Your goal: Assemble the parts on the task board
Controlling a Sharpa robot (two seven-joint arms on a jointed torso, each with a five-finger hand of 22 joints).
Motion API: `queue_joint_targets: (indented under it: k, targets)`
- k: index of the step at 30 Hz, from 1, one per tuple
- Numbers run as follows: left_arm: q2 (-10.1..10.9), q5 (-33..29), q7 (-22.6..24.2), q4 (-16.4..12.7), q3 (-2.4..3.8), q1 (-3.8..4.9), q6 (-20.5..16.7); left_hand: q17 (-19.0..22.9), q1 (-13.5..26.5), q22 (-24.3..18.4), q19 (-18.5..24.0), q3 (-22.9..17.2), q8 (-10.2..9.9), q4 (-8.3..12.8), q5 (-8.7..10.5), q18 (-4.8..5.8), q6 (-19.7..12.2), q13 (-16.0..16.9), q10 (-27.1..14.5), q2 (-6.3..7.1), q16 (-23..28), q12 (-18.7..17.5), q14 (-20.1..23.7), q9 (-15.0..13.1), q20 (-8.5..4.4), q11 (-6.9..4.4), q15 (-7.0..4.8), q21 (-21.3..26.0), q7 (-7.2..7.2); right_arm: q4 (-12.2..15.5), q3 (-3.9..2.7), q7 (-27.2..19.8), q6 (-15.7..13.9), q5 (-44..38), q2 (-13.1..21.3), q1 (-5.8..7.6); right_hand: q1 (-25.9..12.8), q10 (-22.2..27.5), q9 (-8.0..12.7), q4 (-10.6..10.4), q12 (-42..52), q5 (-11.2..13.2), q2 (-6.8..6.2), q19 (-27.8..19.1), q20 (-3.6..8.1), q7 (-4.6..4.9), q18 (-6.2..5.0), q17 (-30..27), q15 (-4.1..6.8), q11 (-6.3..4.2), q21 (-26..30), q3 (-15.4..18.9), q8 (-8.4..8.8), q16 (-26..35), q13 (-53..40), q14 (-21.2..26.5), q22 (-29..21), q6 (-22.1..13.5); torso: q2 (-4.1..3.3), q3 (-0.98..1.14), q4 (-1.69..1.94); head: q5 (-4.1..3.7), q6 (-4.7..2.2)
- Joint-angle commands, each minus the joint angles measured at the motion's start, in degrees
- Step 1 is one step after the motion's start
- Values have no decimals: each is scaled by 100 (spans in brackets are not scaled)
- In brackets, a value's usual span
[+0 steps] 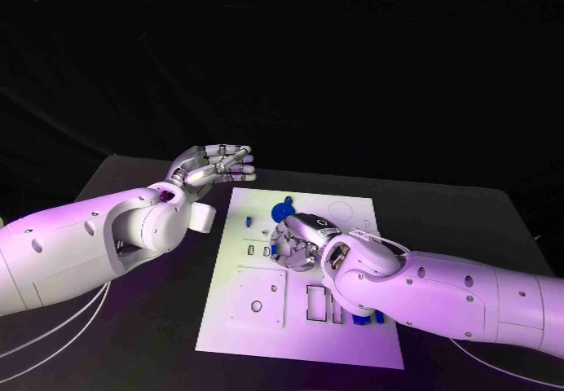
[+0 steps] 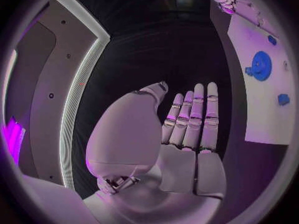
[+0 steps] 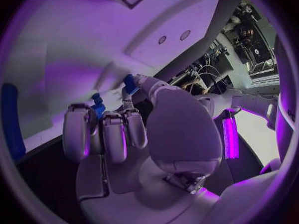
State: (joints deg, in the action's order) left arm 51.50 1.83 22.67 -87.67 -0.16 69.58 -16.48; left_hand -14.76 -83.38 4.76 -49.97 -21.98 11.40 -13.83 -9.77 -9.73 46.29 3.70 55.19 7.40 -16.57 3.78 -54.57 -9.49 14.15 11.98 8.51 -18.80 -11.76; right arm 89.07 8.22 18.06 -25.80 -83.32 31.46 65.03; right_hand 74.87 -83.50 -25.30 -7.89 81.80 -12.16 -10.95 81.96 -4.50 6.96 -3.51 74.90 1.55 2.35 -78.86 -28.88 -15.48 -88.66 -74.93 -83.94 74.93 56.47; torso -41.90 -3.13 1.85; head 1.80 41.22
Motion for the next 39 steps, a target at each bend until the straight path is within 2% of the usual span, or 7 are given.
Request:
queue_joint_targets:
  k: [1, 16, 26, 27, 28, 33, 39]
  targets:
    - [-5, 33, 38, -12, 3, 3, 110, -10, 72, -7, -4, -37, -22, 10, 7, -74, -22, 6, -42, 0, 20, 2, 23, 7, 50, -6, 31, 35, -354, -10, 9, 81, 153, -66, 0, -14, -42, 41, 7, 38, -36, -6, -49, -32, 0, 6, 8, 1107, 6, -3, 43, -1, 39, -11, -583, -518, 384, -53, 0, 1, -1, -9, 2]
    - [2, 33, 34, -9, 3, 3, 111, -10, 72, -7, -4, -37, -22, 10, 7, -74, -22, 6, -42, 0, 20, 2, 23, 7, 50, -6, 31, 35, -354, -17, 10, 74, 154, -66, 7, -14, -126, 117, 29, 30, -120, -1, -153, -66, -29, 47, -5, 1081, -28, 36, 100, 23, 66, -1, -502, -511, 342, -131, -5, 4, 2, -14, -1]
    - [5, 33, 30, -9, 3, 3, 112, -10, 72, -7, -4, -37, -22, 10, 7, -74, -22, 6, -42, 0, 20, 2, 23, 7, 50, -6, 31, 35, -354, -30, 10, 43, 63, -60, 2, -14, -343, 283, 57, -81, -305, 11, -336, -100, -80, 99, -19, 1059, -78, 89, 169, 270, 93, 8, -316, -505, 301, -265, -2, 3, -1, -19, 4]
    - [6, 33, 30, -9, 3, 3, 111, -10, 72, -7, -4, -37, -22, 10, 7, -74, -22, 6, -42, 0, 20, 2, 23, 7, 50, -6, 31, 35, -354, -30, 10, 42, 55, -59, 1, -14, -349, 284, 58, -89, -306, 36, -339, -102, -83, 99, -20, 1059, -79, 90, 173, 288, 93, 8, -315, -505, 299, -270, -3, 3, -1, -18, 5]
    - [7, 33, 29, -10, 3, 3, 111, -10, 72, -7, -4, -37, -22, 10, 7, -74, -22, 6, -42, 0, 20, 2, 23, 7, 50, -6, 31, 35, -354, -30, 10, 40, 46, -59, 1, -14, -356, 289, 55, -116, -313, 370, -339, -105, -89, 94, -22, 1057, -81, 89, 183, 379, 82, 9, -308, -504, 295, -282, -4, 4, -1, -19, 5]
    - [8, 33, 28, -9, 3, 3, 112, -10, 72, -7, -4, -37, -22, 10, 7, -74, -22, 6, -42, 0, 20, 2, 23, 7, 50, -6, 31, 35, -354, -27, 10, 29, -14, -59, 4, -14, -340, 332, 61, -152, -361, 454, -340, -120, -93, 99, -29, 1043, -86, 95, 214, 508, 80, 15, -260, -500, 276, -323, -3, 2, 0, -22, 8]
    - [8, 33, 24, -4, 3, 3, 117, -10, 72, -7, -4, -37, -22, 10, 7, -74, -22, 6, -42, 0, 20, 2, 23, 7, 50, -6, 31, 35, -354, -1, 11, -31, -198, -59, 17, -14, -255, 398, 73, -440, -420, 701, -286, -150, -105, 105, -43, 1018, -96, 105, 296, 1281, 37, 28, -196, -493, 240, -437, -1, 5, -2, -22, 5]
